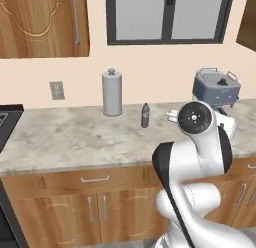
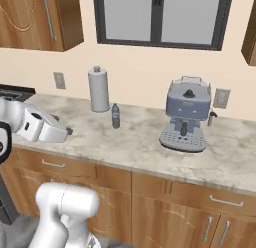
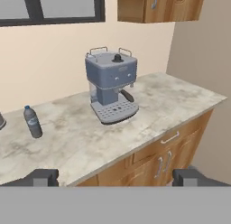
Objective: Move the drinks to the dining counter.
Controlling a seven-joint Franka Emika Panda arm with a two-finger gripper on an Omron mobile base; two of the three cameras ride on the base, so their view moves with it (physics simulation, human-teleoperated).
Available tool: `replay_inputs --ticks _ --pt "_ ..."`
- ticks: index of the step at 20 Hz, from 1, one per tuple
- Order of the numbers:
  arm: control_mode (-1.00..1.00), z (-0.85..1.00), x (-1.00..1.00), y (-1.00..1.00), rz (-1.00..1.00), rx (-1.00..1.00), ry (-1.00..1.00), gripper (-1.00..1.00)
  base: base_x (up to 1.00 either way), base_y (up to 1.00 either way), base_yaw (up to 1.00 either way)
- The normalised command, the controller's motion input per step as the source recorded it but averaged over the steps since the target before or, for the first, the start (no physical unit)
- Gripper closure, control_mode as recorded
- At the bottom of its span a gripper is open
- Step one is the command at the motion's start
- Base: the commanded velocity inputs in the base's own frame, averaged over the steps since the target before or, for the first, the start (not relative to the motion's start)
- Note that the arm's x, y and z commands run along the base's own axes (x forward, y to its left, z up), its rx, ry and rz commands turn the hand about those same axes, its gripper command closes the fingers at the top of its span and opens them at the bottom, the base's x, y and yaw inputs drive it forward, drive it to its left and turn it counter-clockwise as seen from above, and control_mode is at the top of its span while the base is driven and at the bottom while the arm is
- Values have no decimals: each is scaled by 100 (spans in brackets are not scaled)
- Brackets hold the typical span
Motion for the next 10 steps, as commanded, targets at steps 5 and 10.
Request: replay_inputs --ticks 5,10 --pt "100 0 0 0 0 0 0 -100 69 0 -9" --pt "100 0 0 0 0 0 0 -100 68 0 -8"
